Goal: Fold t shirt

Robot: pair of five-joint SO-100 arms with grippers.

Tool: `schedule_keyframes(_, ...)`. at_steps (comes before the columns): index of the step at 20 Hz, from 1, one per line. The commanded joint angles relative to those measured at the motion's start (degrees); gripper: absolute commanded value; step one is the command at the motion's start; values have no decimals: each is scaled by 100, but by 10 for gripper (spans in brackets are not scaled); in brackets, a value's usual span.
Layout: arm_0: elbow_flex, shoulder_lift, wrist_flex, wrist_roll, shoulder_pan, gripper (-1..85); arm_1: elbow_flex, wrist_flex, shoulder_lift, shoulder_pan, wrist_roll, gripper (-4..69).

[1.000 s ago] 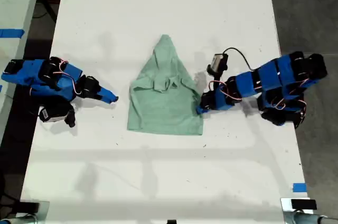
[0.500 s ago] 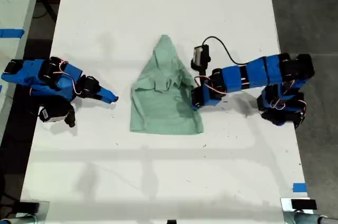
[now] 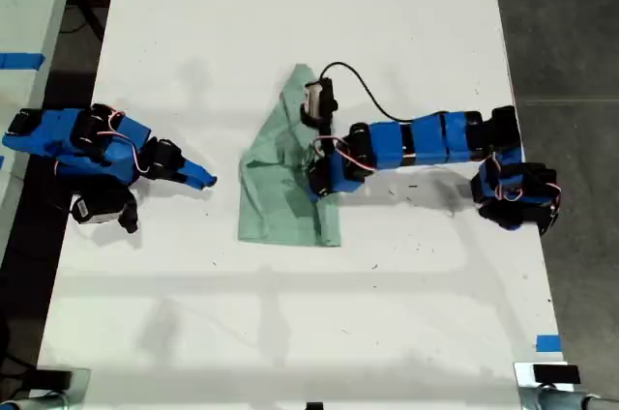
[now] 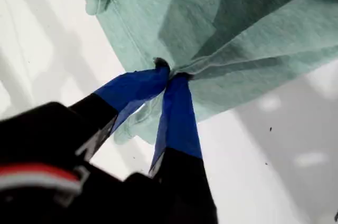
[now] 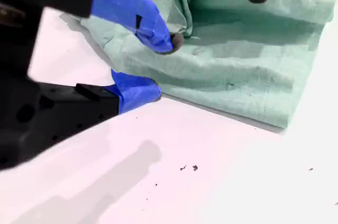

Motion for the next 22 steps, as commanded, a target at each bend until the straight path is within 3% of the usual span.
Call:
schedule_keyframes(1, 44, 53, 18, -88, 9, 112, -439, -466, -70, 18, -176, 7)
schedule_keyframes(5, 44, 53, 18, -88, 9, 112, -369, -1143, -272, -79, -448, 49)
schedule_keyframes(12, 44, 53, 18, -88, 9, 112, -369, -1011, 62, -97, -536, 59)
schedule_keyframes(16, 44, 53, 18, -88, 9, 112, -97, -18, 1037, 0, -360, 60)
schedule_keyframes(20, 44, 53, 18, -88, 9, 112, 404, 1529, 2452, 176, 132, 60)
schedule_keyframes(22, 44, 53, 18, -88, 9, 112, 1310, 1811, 3454, 255, 360, 59)
